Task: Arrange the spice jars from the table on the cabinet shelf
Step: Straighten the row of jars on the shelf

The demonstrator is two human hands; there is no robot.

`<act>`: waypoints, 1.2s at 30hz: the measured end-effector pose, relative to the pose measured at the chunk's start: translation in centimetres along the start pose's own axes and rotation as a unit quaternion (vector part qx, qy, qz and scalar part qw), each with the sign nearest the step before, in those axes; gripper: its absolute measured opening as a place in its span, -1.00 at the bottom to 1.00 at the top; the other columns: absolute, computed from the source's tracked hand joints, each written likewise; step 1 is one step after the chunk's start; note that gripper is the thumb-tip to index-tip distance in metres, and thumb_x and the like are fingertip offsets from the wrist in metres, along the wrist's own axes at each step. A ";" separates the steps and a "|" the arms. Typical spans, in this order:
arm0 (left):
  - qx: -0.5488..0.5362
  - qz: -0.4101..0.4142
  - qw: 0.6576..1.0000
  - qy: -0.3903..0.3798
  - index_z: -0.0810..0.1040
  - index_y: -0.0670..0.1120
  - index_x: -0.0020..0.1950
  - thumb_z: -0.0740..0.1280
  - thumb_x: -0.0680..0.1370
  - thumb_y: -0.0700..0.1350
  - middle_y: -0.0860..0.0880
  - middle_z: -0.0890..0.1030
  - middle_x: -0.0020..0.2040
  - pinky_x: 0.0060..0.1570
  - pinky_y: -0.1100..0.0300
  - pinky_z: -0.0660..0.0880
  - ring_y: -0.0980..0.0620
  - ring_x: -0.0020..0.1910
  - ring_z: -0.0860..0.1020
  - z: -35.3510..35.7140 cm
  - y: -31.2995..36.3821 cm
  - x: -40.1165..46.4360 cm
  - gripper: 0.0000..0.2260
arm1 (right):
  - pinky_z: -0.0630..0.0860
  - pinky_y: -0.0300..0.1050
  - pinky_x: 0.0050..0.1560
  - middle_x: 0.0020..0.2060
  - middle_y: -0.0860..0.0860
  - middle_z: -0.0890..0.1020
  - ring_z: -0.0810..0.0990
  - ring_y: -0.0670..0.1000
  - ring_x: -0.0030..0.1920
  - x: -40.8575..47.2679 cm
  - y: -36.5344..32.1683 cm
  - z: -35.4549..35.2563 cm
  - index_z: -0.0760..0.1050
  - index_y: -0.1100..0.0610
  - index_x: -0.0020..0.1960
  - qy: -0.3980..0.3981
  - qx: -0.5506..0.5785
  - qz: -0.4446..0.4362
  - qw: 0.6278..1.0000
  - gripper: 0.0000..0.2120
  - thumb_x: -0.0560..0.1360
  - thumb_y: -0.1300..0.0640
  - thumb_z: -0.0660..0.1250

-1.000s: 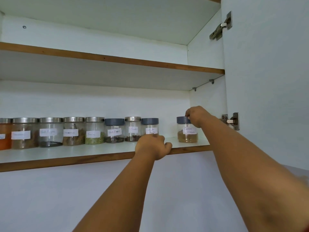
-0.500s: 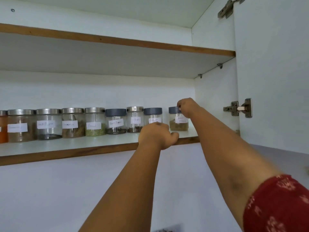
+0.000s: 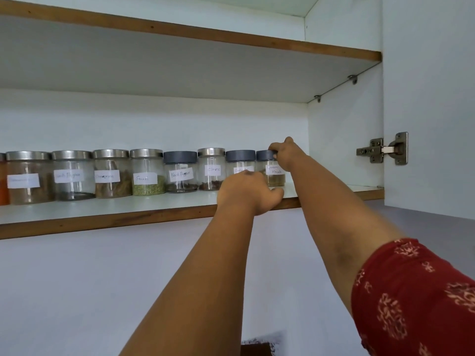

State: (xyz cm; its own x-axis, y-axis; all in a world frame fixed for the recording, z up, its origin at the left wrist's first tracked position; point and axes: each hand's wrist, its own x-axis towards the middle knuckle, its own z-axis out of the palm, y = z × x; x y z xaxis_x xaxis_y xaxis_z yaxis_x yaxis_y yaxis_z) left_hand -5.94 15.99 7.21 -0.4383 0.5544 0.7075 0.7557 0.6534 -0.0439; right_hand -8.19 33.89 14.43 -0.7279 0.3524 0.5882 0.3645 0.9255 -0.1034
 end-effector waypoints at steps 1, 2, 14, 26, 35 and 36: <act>-0.005 0.000 1.000 0.001 0.53 -0.04 -0.17 0.13 0.50 0.20 0.03 0.43 -0.33 -0.37 0.18 0.26 -0.02 -0.21 0.48 0.0 0.0 0.1 -0.64 | 0.48 0.04 0.23 0.32 0.20 0.25 0.49 0.25 0.17 0.1 0.1 0.1 0.40 0.10 0.39 0.004 0.003 -0.003 1.000 -0.63 0.62 0.30 0.10; -0.008 -0.001 1.000 0.003 0.53 -0.04 -0.17 0.13 0.50 0.20 0.03 0.42 -0.33 -0.38 0.18 0.26 -0.01 -0.20 0.47 0.0 0.0 0.1 -0.65 | 0.49 0.04 0.22 0.31 0.21 0.27 0.49 0.25 0.17 0.1 0.1 0.1 0.39 0.10 0.39 0.009 0.004 -0.006 1.000 -0.64 0.62 0.29 0.10; -0.008 -0.013 1.000 -0.009 0.52 -0.06 -0.16 0.13 0.50 0.21 0.02 0.42 -0.33 -0.27 0.13 0.37 -0.03 -0.17 0.49 -0.1 0.0 0.0 -0.63 | 0.51 0.00 0.17 0.24 0.19 0.36 0.48 0.23 0.15 0.5 0.7 1.2 0.35 0.01 0.42 0.022 0.020 -0.018 0.999 -0.59 0.60 0.22 0.14; 0.025 -0.002 1.000 -0.006 0.53 -0.07 -0.18 0.12 0.50 0.21 0.02 0.41 -0.37 -0.34 0.16 0.36 -0.02 -0.25 0.49 -0.4 0.2 -0.2 -0.61 | 0.41 0.03 0.33 0.46 0.16 0.16 0.29 0.18 0.40 -1.2 0.8 1.0 0.07 -0.01 0.56 0.093 0.101 0.045 0.989 -0.27 0.50 0.32 0.30; 0.052 0.015 0.998 0.032 0.56 -0.09 -0.10 0.05 0.56 0.19 0.00 0.43 -0.36 -0.36 0.17 0.32 0.01 -0.30 0.45 -0.8 0.5 -1.8 -0.56 | 0.42 -0.03 0.27 0.27 0.16 0.41 0.42 0.14 0.26 -7.7 -0.2 0.5 0.27 0.11 0.43 0.042 0.154 -0.006 0.987 -0.54 0.55 0.22 0.25; 0.054 0.014 0.998 0.026 0.58 -0.09 -0.07 0.03 0.58 0.20 -0.02 0.49 -0.32 -0.34 0.17 0.32 0.00 -0.27 0.48 -0.9 0.5 -2.0 -0.54 | 0.42 -0.05 0.26 0.28 0.15 0.43 0.44 0.13 0.25 -8.6 -0.1 0.1 0.31 0.10 0.40 0.028 0.168 -0.005 0.985 -0.59 0.57 0.19 0.23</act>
State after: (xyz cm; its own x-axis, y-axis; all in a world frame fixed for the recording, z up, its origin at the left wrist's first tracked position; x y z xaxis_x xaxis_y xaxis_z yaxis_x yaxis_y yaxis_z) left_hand -4.20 14.74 6.40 -0.3889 0.5477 0.7409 0.7095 0.6910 -0.1384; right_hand -2.07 30.80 9.30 -0.6939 0.3426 0.6334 0.1369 0.9263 -0.3511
